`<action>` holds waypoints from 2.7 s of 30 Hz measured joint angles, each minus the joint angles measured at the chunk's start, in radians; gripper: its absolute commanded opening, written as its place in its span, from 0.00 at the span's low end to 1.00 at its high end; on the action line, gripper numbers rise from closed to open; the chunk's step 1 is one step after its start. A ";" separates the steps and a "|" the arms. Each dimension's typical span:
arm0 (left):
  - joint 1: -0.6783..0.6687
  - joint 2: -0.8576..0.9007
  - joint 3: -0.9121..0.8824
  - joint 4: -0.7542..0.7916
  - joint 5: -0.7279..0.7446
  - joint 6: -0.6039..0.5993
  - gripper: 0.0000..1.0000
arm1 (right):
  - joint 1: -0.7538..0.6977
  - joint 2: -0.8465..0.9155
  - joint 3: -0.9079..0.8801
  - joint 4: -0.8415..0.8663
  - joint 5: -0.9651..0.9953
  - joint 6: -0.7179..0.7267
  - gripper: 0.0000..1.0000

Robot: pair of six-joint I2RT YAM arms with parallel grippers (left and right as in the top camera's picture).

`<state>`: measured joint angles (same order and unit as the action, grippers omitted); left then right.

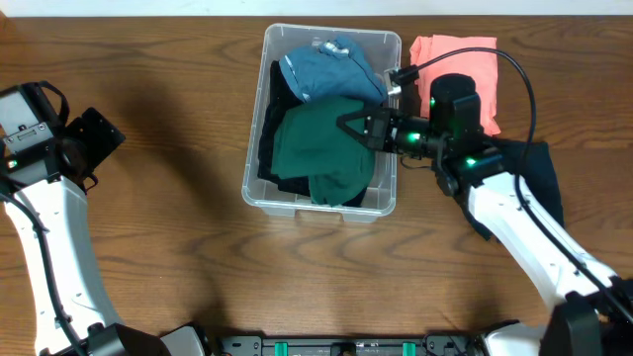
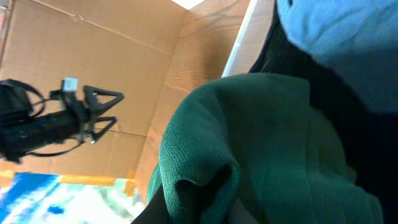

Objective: Pack container

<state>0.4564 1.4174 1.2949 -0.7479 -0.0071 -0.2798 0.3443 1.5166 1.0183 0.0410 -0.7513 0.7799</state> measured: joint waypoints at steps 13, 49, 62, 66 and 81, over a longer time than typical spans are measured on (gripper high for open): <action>0.000 0.000 0.000 0.000 0.000 0.000 0.98 | 0.022 0.192 -0.006 0.219 -0.024 -0.053 0.01; 0.000 0.000 0.000 0.000 0.000 0.000 0.98 | -0.148 0.082 -0.008 0.254 -0.047 -0.219 0.84; 0.000 0.000 0.000 0.000 0.000 0.000 0.98 | -0.063 -0.001 -0.005 -0.148 -0.016 -0.336 0.01; 0.000 0.000 0.000 0.000 0.000 0.000 0.98 | -0.018 0.014 -0.005 -0.149 0.014 -0.416 0.01; 0.000 0.000 0.000 0.000 0.000 0.000 0.98 | 0.018 0.230 -0.005 -0.080 0.291 -0.481 0.01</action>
<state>0.4564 1.4174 1.2949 -0.7483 -0.0071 -0.2794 0.3618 1.7462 1.0130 -0.0395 -0.4603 0.2989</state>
